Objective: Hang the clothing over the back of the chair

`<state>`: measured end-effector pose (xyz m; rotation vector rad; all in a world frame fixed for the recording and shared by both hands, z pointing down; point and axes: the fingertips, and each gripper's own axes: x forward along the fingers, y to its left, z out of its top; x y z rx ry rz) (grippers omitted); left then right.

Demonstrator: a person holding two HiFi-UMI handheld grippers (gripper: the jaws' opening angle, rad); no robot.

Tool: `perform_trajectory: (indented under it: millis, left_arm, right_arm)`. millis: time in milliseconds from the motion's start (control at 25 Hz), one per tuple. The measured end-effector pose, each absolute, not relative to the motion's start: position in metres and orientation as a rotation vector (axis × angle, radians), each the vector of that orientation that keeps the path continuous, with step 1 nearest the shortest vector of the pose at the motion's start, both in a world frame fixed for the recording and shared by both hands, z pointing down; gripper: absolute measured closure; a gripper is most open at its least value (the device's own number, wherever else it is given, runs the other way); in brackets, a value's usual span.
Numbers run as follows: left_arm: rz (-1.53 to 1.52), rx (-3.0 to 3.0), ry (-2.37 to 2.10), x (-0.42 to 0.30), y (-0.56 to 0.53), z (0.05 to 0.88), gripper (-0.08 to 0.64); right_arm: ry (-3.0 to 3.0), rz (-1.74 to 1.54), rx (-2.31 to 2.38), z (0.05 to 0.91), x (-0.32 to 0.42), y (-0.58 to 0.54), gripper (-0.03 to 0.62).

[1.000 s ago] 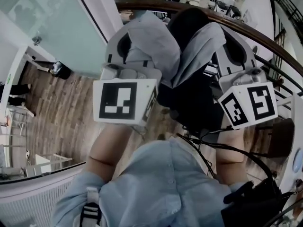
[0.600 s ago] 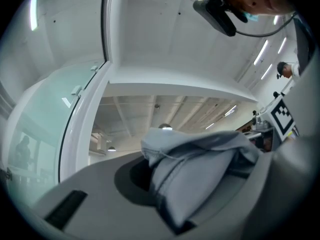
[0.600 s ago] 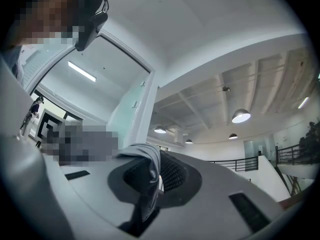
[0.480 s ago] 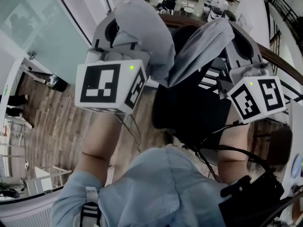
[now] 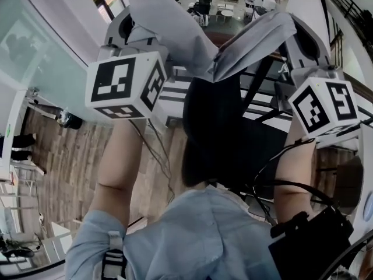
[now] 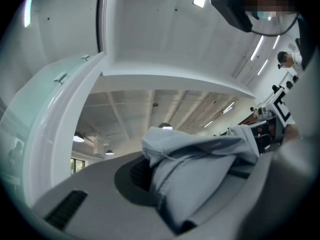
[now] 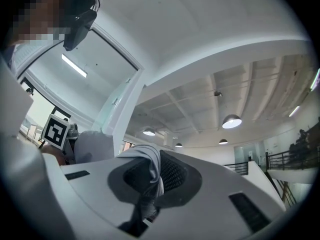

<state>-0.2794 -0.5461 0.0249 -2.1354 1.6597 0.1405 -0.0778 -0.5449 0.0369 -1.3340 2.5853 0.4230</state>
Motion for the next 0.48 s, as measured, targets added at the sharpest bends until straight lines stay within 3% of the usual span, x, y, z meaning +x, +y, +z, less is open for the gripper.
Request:
perform_trajectory:
  millis: [480]
  left_arm:
    - [0.069, -2.243, 1.664, -0.285, -0.605, 0.09, 0.538]
  right_arm:
    - [2.601, 0.305, -1.458, 0.098, -0.048, -0.597, 0.568]
